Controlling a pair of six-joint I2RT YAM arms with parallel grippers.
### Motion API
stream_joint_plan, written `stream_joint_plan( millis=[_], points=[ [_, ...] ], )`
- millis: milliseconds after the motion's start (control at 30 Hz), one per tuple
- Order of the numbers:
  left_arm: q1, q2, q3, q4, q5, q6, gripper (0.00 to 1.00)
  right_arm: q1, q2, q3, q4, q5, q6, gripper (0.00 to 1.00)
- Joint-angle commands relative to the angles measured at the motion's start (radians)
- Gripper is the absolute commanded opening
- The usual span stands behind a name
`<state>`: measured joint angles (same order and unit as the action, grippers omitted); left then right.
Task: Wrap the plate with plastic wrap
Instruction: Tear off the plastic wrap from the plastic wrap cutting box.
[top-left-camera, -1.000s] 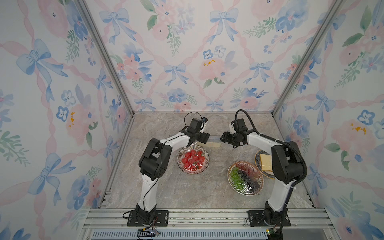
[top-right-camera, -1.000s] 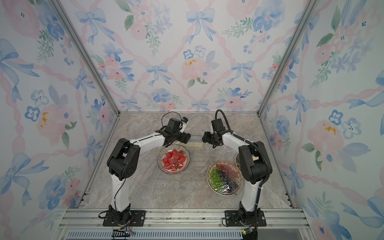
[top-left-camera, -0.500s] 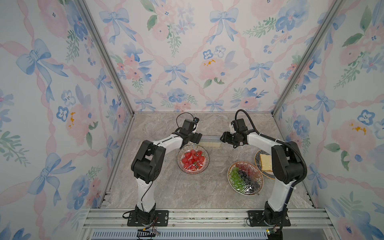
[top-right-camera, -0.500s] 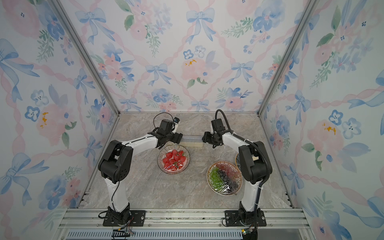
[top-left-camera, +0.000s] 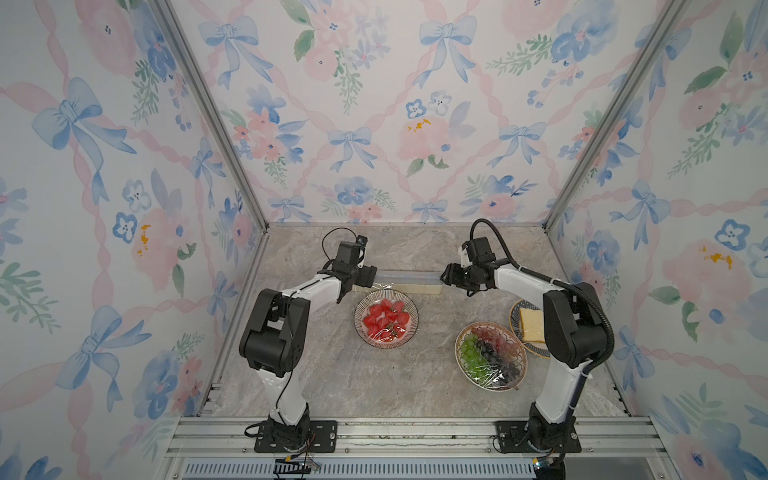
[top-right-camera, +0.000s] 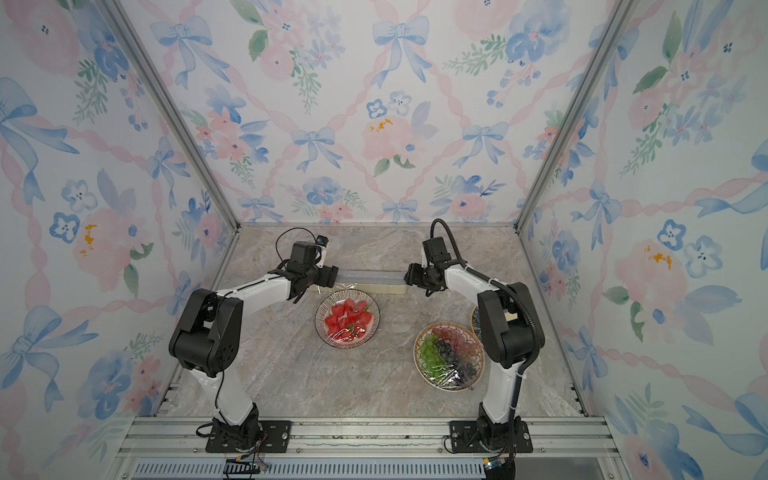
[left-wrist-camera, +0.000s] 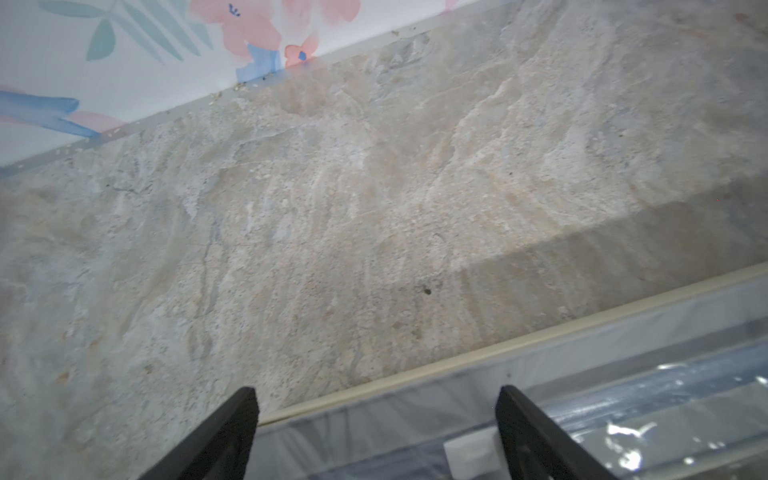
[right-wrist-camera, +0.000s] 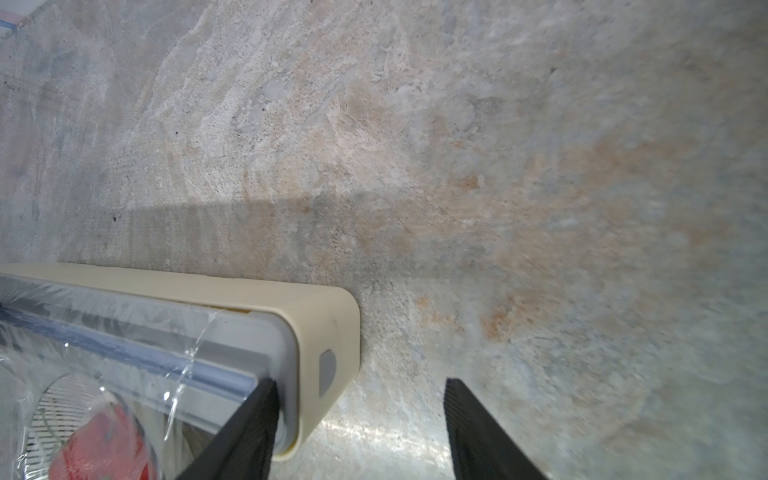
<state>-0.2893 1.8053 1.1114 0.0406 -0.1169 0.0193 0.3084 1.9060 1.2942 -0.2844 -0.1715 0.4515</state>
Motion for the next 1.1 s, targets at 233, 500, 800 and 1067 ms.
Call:
stream_joint_plan(
  millis=[233, 500, 800, 1067],
  points=[
    [0.073, -0.029, -0.079, -0.038, -0.118, 0.021, 0.93, -0.016, 0.036, -0.026, -0.149, 0.060, -0.033, 0.64],
    [0.113, -0.034, -0.091, -0.033, -0.174, 0.016, 0.94, -0.018, 0.031, -0.028, -0.154, 0.063, -0.034, 0.64],
    [0.171, -0.083, -0.028, -0.031, 0.060, -0.072, 0.98, -0.020, 0.010, 0.043, -0.151, 0.052, -0.040, 0.66],
    [0.209, -0.294, -0.151, 0.076, 0.242, -0.370, 0.98, -0.033, -0.137, 0.077, -0.144, 0.036, -0.055, 0.87]
  ],
)
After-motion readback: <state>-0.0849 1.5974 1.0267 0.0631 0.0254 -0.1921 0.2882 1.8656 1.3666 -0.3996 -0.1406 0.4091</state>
